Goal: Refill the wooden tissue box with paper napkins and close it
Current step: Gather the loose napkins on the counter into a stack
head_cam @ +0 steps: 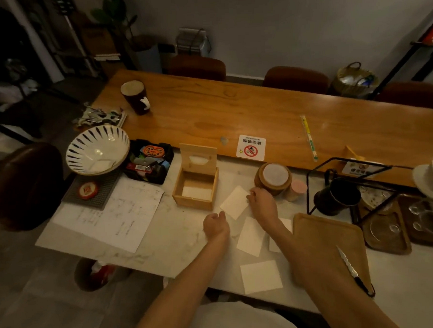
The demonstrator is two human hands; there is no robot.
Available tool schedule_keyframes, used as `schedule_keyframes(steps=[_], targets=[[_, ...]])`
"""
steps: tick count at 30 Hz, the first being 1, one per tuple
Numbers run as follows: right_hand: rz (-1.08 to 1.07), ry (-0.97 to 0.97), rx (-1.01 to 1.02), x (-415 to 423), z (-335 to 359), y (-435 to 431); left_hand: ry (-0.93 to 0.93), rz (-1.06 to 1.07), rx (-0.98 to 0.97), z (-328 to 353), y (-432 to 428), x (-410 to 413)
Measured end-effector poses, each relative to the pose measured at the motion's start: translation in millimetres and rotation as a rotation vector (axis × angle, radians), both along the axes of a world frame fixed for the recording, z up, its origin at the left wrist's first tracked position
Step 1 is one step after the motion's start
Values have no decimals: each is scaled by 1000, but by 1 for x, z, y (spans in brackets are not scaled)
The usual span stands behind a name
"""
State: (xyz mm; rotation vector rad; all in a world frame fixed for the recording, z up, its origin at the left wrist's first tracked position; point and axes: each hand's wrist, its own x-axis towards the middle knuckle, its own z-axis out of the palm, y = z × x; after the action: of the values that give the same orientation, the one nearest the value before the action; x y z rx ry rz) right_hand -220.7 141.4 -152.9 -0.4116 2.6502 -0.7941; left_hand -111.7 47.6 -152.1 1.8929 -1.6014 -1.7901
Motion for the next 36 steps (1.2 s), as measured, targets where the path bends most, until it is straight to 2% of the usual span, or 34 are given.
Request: schedule_keyframes(steps=[5, 12, 14, 18, 22, 25, 28, 31, 34, 36], targets=[[123, 75, 163, -6, -16, -21, -7, 141, 86, -3, 6, -22], [41, 13, 194, 0, -18, -28, 81, 196, 299, 3, 3, -32], [18, -23, 153, 0, -17, -23, 95, 172, 307, -1, 1, -31], [-134, -118, -136, 5, -6, 2, 125, 10, 151, 2, 1, -22], [-312, -293, -479, 25, 6, 42, 270, -213, 133, 22, 3, 5], [-364, -358, -530, 41, 0, 64, 310, -388, 63, 25, 8, 22], [-372, -401, -558, 49, -4, 73, 259, -582, -9, 20, 12, 30], [-272, -322, -453, 46, -11, 76, 139, -712, -95, 13, 17, 30], [-41, -123, -176, 37, -13, 74, 15, -693, -57, 12, 25, 28], [120, -21, -28, 35, -10, 66, -107, -788, -123, 11, 31, 28]])
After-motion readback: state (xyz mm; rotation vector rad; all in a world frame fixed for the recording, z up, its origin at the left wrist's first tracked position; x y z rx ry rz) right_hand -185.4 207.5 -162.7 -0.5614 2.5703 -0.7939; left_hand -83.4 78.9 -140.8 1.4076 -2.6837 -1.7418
